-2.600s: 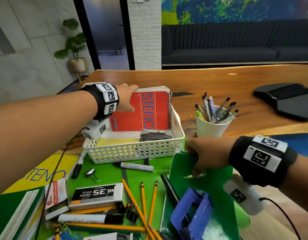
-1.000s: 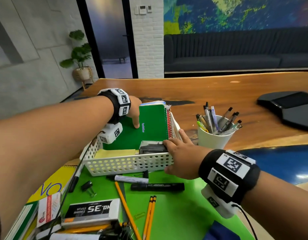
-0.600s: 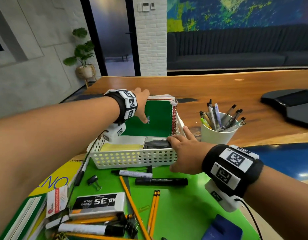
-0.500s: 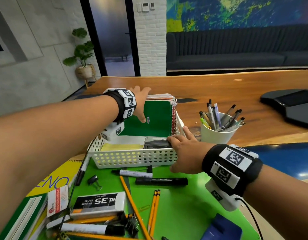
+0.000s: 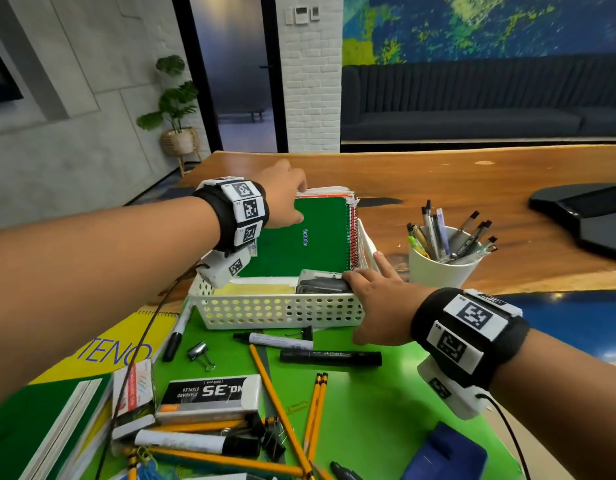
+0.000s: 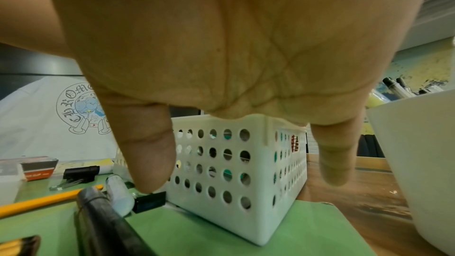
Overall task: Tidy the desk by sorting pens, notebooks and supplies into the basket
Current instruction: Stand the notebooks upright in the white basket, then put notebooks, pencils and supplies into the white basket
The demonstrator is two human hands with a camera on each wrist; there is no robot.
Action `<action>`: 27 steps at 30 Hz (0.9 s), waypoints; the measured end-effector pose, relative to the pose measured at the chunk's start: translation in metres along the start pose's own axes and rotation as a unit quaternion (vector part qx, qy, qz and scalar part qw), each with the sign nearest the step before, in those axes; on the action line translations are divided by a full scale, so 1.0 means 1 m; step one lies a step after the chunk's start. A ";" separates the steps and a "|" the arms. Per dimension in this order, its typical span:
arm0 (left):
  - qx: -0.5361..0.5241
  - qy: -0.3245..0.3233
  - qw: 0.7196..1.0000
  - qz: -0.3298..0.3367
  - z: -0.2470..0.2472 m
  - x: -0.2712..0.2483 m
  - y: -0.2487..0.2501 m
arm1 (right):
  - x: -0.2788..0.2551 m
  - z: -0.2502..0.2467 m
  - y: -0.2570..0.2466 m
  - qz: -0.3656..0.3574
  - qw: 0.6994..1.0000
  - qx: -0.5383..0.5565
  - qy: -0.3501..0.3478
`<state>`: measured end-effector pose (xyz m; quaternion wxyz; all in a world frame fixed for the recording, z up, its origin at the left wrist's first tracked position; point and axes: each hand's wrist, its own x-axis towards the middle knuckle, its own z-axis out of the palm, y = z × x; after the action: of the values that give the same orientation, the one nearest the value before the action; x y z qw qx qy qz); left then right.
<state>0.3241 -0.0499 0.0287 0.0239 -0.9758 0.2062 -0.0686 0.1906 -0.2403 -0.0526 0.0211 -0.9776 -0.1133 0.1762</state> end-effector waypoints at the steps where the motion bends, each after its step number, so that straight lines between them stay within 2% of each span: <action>1: -0.016 0.016 0.999 0.023 -0.009 -0.013 0.010 | 0.000 0.000 0.000 0.000 1.000 0.000 0.001; 2: -0.022 0.015 0.999 0.047 -0.017 -0.029 0.022 | 0.000 0.000 0.000 0.001 1.000 -0.001 0.002; 4: -0.003 -0.026 0.995 0.095 -0.022 -0.064 0.043 | 0.001 0.001 0.000 0.001 1.000 -0.004 0.004; 8: 0.064 -0.195 0.966 0.160 0.014 -0.120 0.061 | -0.001 -0.001 -0.003 0.000 1.000 -0.010 0.006; 10: 0.093 -0.237 0.953 0.163 0.039 -0.135 0.063 | -0.002 -0.003 -0.004 0.000 1.000 -0.011 0.009; 16: 0.073 -0.204 0.958 0.188 0.055 -0.140 0.061 | -0.003 -0.004 -0.004 0.006 1.000 -0.016 0.006; 20: 0.043 -0.251 0.949 0.186 0.059 -0.151 0.060 | -0.002 -0.004 -0.004 0.004 1.000 -0.009 0.003; 22: 0.034 -0.245 0.949 0.194 0.061 -0.152 0.059 | -0.003 -0.004 -0.003 0.005 1.000 -0.007 0.003; 25: -0.004 -0.222 0.953 0.207 0.051 -0.151 0.051 | -0.003 -0.004 -0.003 0.004 1.000 -0.009 0.001; 27: -0.043 -0.214 0.956 0.194 0.033 -0.148 0.042 | -0.003 -0.005 -0.003 0.003 1.000 -0.009 -0.002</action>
<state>0.1780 -0.0273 -0.0256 0.0388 -0.9091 0.3841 0.1568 0.1890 -0.2385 -0.0471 0.0117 -0.9777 -0.1120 0.1775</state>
